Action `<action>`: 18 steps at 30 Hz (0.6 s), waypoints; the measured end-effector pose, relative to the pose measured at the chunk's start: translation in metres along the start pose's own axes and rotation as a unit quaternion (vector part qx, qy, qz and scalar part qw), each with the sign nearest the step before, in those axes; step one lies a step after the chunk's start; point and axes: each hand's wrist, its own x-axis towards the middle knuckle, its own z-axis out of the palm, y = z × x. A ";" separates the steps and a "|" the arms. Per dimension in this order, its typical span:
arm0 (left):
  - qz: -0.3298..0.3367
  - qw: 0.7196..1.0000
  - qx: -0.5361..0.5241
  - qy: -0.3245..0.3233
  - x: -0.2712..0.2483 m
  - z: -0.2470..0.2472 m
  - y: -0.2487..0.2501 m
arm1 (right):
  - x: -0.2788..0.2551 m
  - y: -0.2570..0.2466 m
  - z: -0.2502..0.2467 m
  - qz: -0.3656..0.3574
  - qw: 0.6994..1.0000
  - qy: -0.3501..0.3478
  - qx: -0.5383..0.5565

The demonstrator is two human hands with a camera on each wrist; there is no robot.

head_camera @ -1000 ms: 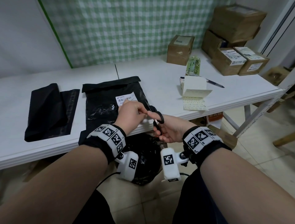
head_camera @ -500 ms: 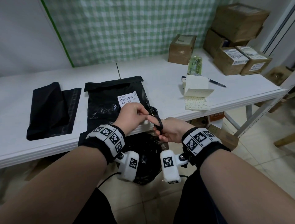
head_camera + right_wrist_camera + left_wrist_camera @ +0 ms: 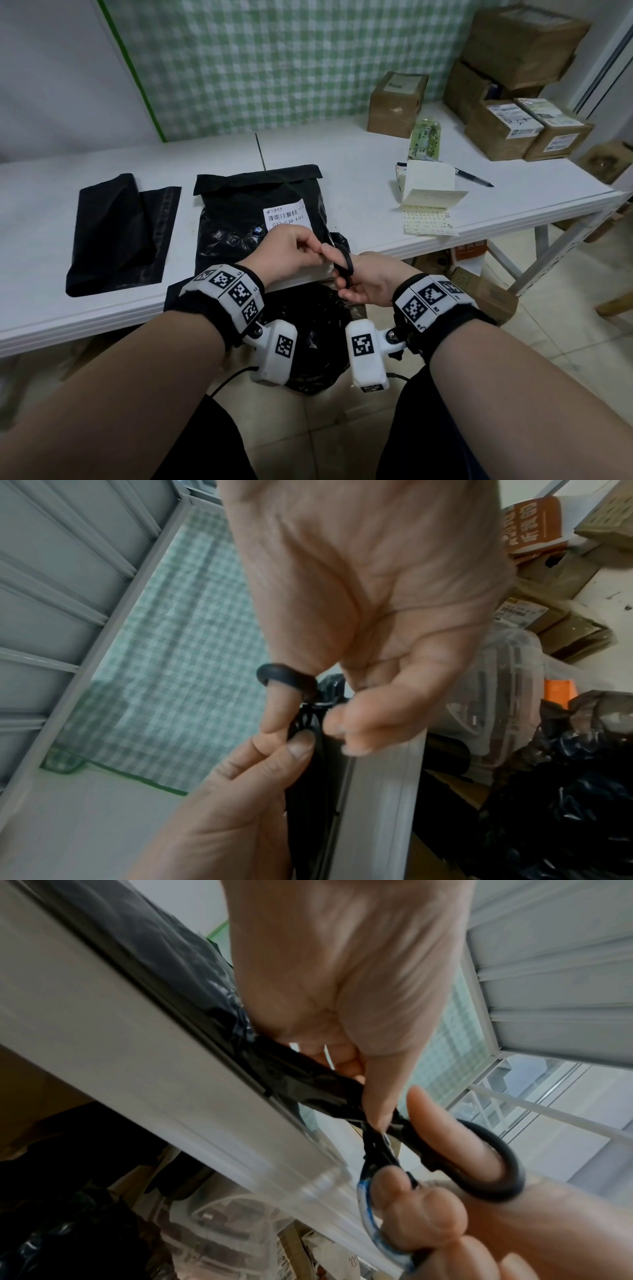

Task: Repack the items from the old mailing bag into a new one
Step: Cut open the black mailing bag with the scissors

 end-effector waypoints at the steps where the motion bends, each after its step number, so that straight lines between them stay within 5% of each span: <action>1: 0.002 1.000 0.001 0.004 0.001 -0.001 0.000 | 0.000 0.000 -0.001 0.000 1.000 -0.006 0.003; 4: -0.005 0.992 0.123 0.026 0.004 -0.002 -0.003 | -0.002 -0.002 -0.005 0.000 1.000 -0.028 0.015; 8: -0.050 0.942 0.332 0.014 0.010 0.002 0.003 | -0.005 -0.005 -0.007 0.003 0.999 -0.036 0.018; 13: 0.002 0.905 0.409 0.121 0.016 0.008 0.009 | -0.006 -0.007 -0.005 0.014 0.999 -0.046 0.016; 18: 0.033 0.909 0.397 0.121 0.020 0.007 0.009 | -0.006 -0.009 -0.006 0.027 0.997 -0.070 0.025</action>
